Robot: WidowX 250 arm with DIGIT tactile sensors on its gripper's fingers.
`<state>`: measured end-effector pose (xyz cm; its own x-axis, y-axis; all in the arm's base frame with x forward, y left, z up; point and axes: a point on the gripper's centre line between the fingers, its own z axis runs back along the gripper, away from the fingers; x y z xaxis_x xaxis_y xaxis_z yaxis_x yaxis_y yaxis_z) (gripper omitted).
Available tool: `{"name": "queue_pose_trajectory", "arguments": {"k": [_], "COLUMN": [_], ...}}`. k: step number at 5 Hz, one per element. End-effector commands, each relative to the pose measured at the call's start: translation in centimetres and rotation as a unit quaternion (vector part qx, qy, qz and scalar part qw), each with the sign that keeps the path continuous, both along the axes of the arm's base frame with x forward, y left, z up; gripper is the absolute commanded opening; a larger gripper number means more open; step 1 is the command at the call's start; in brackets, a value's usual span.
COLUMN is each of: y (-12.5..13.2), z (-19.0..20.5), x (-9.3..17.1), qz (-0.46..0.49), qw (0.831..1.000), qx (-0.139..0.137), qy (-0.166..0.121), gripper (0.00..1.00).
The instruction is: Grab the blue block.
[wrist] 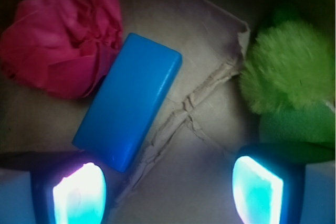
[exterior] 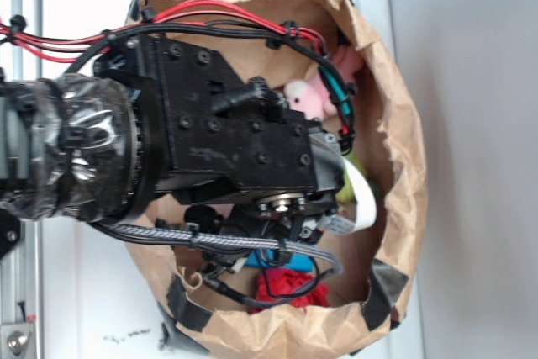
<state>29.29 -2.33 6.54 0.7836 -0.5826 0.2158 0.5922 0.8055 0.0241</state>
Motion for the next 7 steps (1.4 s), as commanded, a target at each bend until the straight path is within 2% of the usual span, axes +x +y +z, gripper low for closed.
{"name": "queue_pose_trajectory", "arguments": {"k": [1,2,3,5,6,7], "y": [-1.3,-1.4,-1.3,-2.0,-2.9,-3.6], "z": [2.5,2.4,2.3,2.2,2.2,2.2], "x": [-0.8,-0.6,-0.5,-0.4,-0.7,-1.4], "qz": [0.036,0.081,0.139,0.138,0.135,0.135], "qw": [0.999,0.997,0.990,0.990,0.991,0.990], "qx": [-0.010,-0.016,-0.008,-0.015,-0.015,-0.017], "qy": [0.003,0.000,-0.034,-0.032,-0.019,-0.021], "gripper": [1.00,1.00,1.00,1.00,1.00,1.00]}}
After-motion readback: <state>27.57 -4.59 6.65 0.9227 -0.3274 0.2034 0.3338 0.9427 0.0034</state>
